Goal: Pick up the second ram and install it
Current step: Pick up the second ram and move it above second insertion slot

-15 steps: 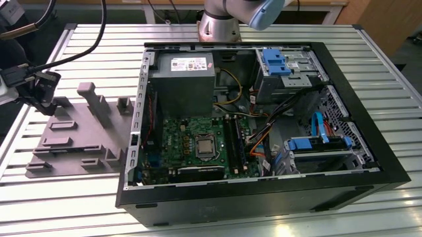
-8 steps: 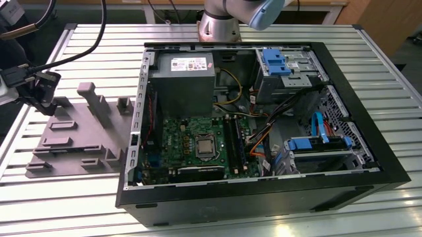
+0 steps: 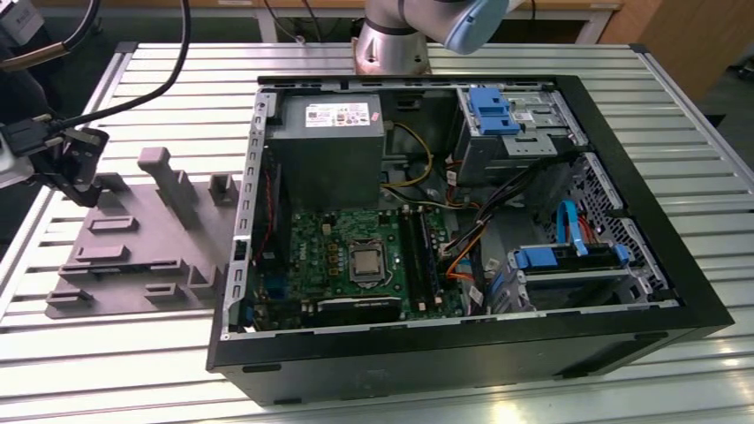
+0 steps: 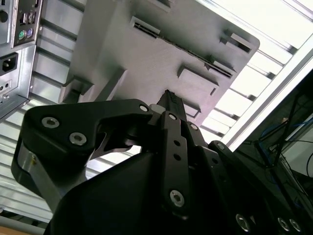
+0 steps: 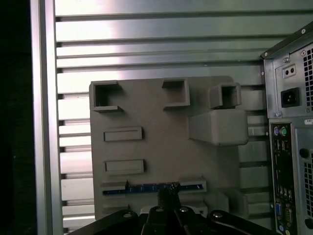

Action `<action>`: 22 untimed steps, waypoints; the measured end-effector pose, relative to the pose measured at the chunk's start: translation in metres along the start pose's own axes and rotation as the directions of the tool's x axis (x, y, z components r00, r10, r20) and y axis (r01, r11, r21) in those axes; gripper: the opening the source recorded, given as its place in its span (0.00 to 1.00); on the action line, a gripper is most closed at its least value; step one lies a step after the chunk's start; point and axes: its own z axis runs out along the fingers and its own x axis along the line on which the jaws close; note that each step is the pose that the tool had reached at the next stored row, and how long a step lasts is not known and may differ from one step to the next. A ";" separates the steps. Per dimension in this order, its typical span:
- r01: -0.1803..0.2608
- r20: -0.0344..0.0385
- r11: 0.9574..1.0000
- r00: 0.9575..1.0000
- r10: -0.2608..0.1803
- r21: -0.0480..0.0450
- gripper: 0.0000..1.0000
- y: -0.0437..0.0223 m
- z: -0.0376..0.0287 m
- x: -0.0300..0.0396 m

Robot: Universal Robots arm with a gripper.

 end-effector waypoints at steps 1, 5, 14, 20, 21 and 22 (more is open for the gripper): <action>0.008 0.000 1.000 1.000 -0.008 0.000 0.11 0.0000 0.0000 0.0000; 0.049 -0.002 0.999 0.999 -0.049 -0.002 0.11 0.0000 0.0000 0.0000; 0.145 -0.007 0.989 0.989 -0.145 -0.006 0.11 0.0000 0.0000 0.0000; 0.212 -0.009 0.977 0.977 -0.212 -0.009 0.11 0.0000 0.0001 0.0000; 0.222 -0.010 0.975 0.975 -0.222 -0.010 0.11 0.0000 0.0001 0.0000; 0.233 -0.010 0.972 0.972 -0.233 -0.010 0.11 0.0000 0.0001 0.0000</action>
